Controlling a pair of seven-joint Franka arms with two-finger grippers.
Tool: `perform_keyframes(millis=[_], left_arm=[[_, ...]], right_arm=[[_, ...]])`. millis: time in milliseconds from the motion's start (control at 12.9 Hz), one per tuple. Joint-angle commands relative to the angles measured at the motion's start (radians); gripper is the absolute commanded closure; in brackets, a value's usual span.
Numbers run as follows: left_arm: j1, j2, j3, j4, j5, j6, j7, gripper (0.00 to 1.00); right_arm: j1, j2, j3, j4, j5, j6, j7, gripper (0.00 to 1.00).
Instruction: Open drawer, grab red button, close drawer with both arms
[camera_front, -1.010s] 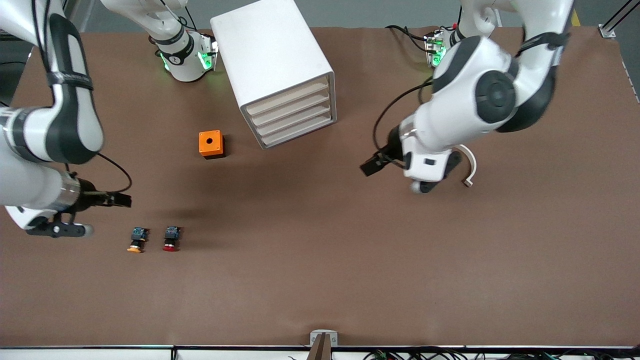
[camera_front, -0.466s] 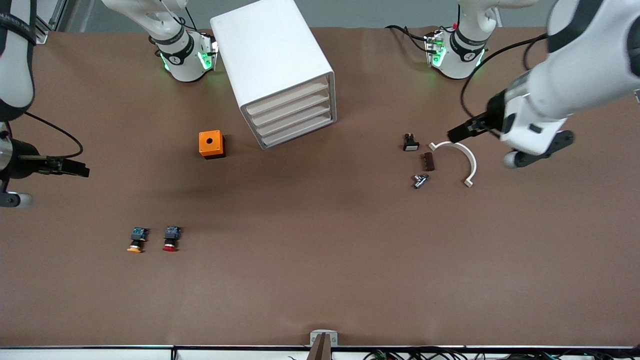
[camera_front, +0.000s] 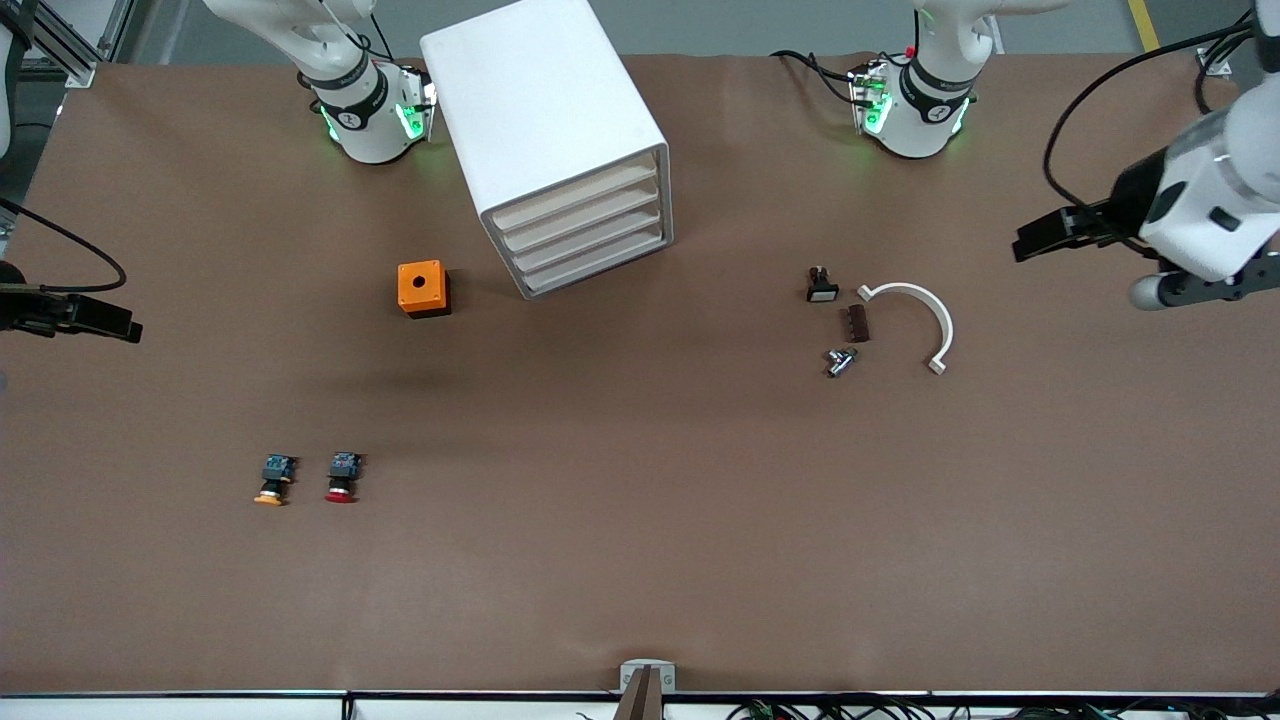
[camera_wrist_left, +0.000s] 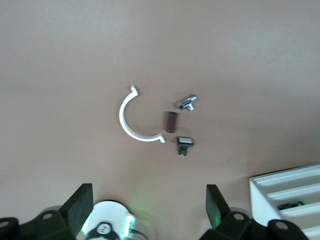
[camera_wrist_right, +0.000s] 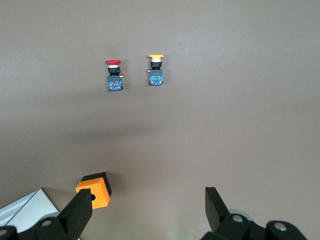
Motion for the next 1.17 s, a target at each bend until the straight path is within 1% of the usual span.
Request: perform_keyframes(millis=[0,155,233,311,388,466,699,1087], left_arm=[[-0.035,-0.089,0.095,-0.099,0.019,0.005,0.127,0.01],[-0.032,-0.143,0.116,-0.174,0.026,0.043,0.166,0.01],[-0.029,-0.175,0.118,-0.226,0.033,0.087,0.171,0.01],[-0.026,-0.206,0.117,-0.274,0.049,0.136,0.172,0.01],[-0.023,-0.229,0.114,-0.298,0.056,0.170,0.172,0.00],[-0.023,-0.234,0.113,-0.296,0.056,0.171,0.174,0.00],[-0.023,-0.234,0.113,-0.288,0.076,0.190,0.174,0.00],[-0.024,-0.234,0.112,-0.271,0.076,0.227,0.174,0.00]], right_arm=[[-0.021,-0.024,0.017,0.020,-0.006,-0.056,0.014,0.00],[-0.030,-0.061,0.017,0.010,0.004,-0.076,0.003,0.00],[-0.039,-0.084,0.019,-0.007,0.006,-0.084,0.000,0.00],[-0.039,-0.122,0.020,-0.044,0.006,-0.083,-0.001,0.00],[-0.034,-0.171,0.022,-0.096,0.006,-0.078,-0.001,0.00],[-0.031,-0.211,0.025,-0.131,0.006,-0.078,-0.001,0.00],[-0.028,-0.265,0.026,-0.141,0.006,-0.081,-0.004,0.00],[-0.028,-0.265,0.026,-0.142,0.003,-0.072,-0.029,0.00]])
